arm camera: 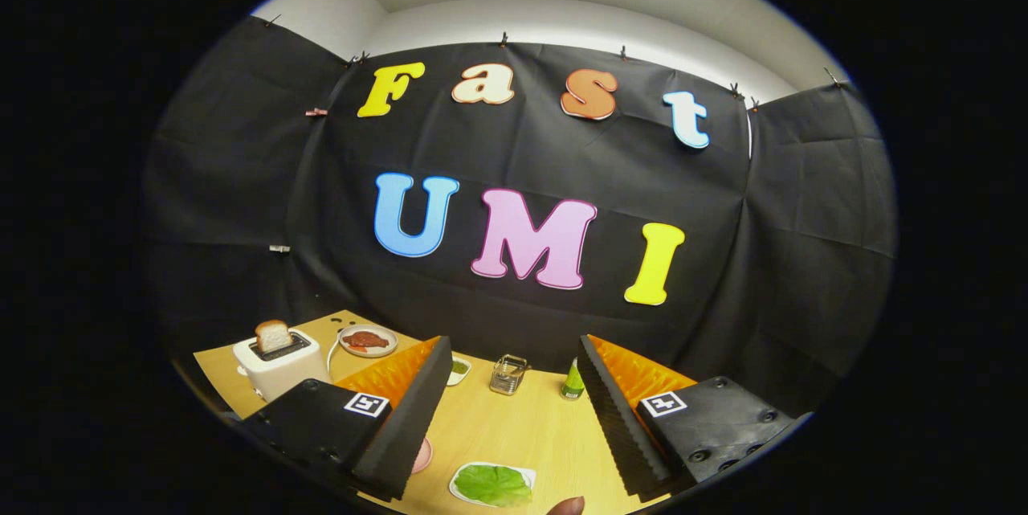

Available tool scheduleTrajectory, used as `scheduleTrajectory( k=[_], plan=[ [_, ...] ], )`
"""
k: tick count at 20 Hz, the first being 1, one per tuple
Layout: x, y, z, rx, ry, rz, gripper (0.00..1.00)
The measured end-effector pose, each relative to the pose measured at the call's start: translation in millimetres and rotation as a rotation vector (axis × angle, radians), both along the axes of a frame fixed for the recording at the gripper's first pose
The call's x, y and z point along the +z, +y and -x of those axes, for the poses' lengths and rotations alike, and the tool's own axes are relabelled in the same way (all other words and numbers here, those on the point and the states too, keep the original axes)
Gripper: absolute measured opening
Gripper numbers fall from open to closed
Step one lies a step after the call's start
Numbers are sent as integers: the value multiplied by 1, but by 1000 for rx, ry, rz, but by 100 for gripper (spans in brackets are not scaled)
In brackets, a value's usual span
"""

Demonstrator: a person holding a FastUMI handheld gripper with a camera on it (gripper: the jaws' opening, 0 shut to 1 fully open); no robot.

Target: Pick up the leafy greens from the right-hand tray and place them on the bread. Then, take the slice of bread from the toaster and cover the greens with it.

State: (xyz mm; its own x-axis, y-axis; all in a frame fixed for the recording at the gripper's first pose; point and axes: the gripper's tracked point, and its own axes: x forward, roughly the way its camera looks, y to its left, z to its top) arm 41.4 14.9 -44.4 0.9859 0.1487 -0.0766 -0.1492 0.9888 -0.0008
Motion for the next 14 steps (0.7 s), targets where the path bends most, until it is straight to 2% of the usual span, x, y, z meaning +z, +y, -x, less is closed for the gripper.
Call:
scheduleTrajectory(
  k=[4,7,14],
  plan=[
    [-44,4,-9,71,91,1,98],
    [-100,11,-9,148,226,19,98],
    [-233,14,-3,248,513,107,97]
  ],
)
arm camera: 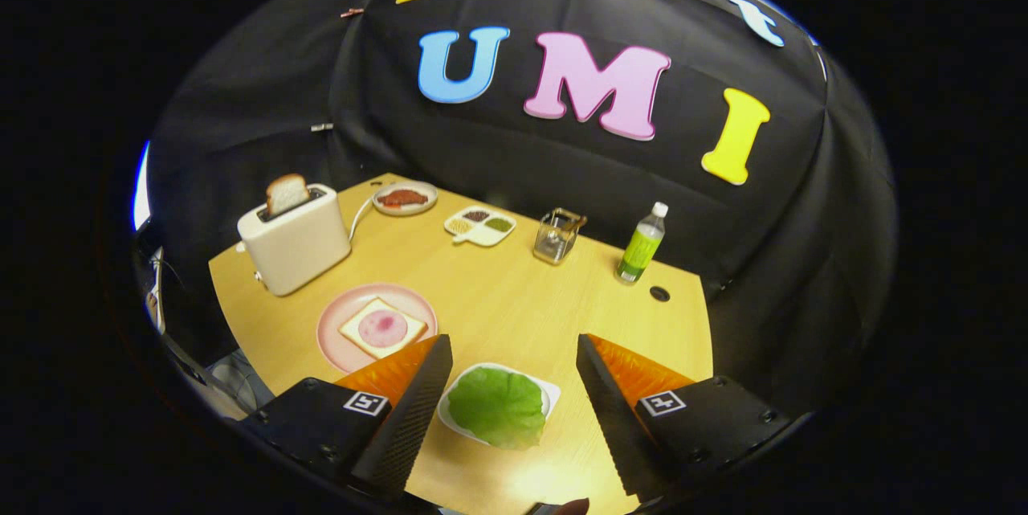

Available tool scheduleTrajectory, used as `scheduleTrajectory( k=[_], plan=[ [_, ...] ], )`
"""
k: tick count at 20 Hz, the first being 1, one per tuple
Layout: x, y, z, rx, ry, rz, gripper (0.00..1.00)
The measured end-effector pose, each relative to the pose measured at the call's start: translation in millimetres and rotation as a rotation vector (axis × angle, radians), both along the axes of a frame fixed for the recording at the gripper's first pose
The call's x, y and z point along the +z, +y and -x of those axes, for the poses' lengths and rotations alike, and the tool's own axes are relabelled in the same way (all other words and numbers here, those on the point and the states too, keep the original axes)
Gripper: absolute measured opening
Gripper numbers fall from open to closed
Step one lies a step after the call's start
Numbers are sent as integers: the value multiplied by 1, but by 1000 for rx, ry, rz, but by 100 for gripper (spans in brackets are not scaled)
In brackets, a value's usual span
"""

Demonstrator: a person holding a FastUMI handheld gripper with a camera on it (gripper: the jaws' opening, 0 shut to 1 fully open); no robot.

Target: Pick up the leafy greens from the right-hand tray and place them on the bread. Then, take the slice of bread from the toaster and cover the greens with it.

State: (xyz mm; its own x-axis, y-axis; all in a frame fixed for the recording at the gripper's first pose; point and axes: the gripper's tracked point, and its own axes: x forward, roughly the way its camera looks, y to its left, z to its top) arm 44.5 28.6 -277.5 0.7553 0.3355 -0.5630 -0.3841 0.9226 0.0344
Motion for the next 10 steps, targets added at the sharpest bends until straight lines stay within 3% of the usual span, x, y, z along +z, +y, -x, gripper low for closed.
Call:
scheduleTrajectory(
  k=[4,10],
  plan=[
    [-62,3,7,66,139,54,97],
    [-124,10,10,99,270,83,97]
  ],
)
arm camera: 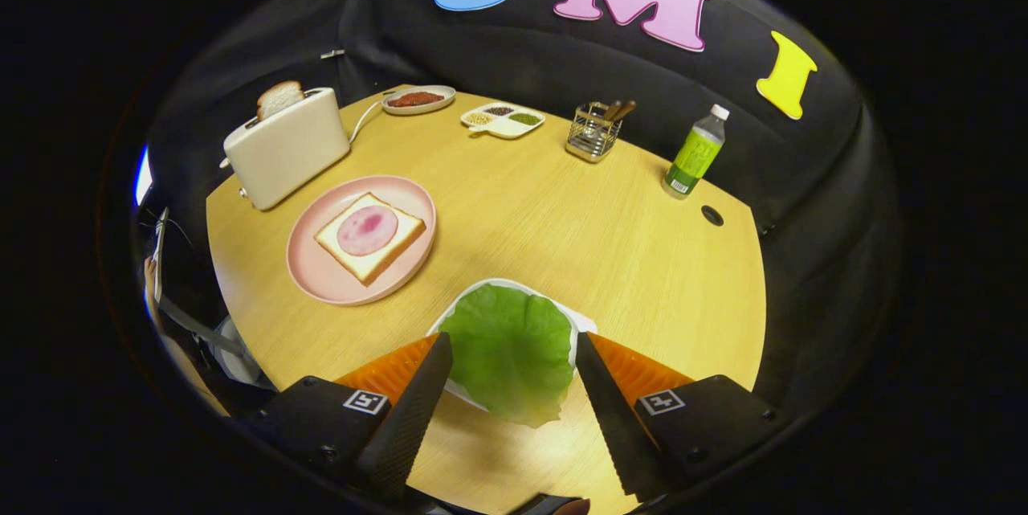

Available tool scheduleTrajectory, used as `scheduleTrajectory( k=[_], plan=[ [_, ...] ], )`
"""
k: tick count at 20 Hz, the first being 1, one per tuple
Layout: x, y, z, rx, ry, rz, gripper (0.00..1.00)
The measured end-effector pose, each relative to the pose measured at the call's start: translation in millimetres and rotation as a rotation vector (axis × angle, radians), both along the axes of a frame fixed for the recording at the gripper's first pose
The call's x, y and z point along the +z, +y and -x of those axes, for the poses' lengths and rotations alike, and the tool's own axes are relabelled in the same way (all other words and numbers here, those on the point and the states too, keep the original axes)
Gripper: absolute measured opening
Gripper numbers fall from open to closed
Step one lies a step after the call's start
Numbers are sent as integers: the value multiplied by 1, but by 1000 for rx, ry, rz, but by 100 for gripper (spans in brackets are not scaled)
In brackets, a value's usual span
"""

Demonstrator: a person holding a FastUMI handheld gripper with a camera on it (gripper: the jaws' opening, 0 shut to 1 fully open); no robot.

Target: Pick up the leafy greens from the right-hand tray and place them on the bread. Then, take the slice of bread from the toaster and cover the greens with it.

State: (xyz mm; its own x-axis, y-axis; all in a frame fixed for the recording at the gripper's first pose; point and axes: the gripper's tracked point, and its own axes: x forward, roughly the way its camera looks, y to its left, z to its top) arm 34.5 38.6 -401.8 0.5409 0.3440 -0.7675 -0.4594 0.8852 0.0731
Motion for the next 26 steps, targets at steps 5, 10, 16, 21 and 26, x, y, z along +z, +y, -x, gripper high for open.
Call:
scheduleTrajectory(
  k=[5,10,16,21,26],
  plan=[
    [-41,8,-11,22,94,14,88],
    [-72,17,-8,45,206,13,81],
    [-76,13,-13,-5,244,10,59],
    [-72,14,-14,-22,211,21,9],
    [-28,15,-14,-82,158,-46,8]
  ],
)
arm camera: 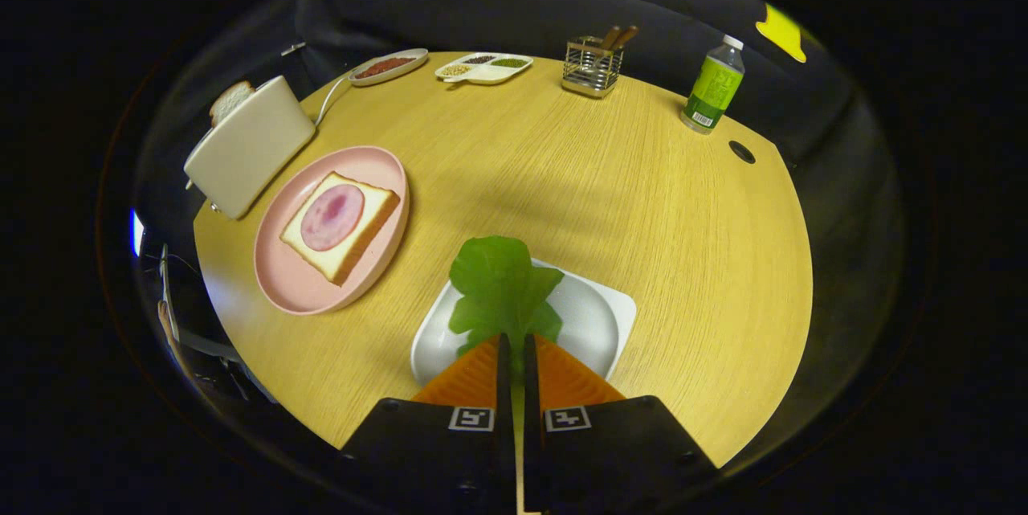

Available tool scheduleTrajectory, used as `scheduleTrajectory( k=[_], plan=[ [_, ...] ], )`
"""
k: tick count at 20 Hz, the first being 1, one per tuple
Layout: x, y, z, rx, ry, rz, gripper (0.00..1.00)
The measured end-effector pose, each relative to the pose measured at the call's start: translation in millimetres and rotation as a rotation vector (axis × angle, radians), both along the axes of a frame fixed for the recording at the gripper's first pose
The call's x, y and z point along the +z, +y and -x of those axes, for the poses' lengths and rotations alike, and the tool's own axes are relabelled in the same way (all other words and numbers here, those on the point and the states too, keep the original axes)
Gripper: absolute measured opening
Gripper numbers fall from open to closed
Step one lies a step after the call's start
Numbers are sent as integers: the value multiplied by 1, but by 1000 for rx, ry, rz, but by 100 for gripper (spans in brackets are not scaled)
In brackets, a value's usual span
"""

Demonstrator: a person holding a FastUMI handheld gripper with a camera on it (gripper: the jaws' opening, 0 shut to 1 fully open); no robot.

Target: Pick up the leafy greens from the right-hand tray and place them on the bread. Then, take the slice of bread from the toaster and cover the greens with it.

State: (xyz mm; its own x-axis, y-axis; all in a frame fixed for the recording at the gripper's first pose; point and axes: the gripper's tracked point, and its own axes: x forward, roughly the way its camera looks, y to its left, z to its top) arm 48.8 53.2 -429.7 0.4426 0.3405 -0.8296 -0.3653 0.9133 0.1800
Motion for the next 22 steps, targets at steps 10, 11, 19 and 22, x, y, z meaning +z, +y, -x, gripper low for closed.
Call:
scheduleTrajectory(
  k=[10,11,19,22],
  plan=[
    [126,80,4,61,-174,-146,8],
    [132,92,4,70,-179,-155,8],
    [129,174,-7,120,-157,-166,8],
    [115,195,-12,132,-117,-170,9]
  ],
)
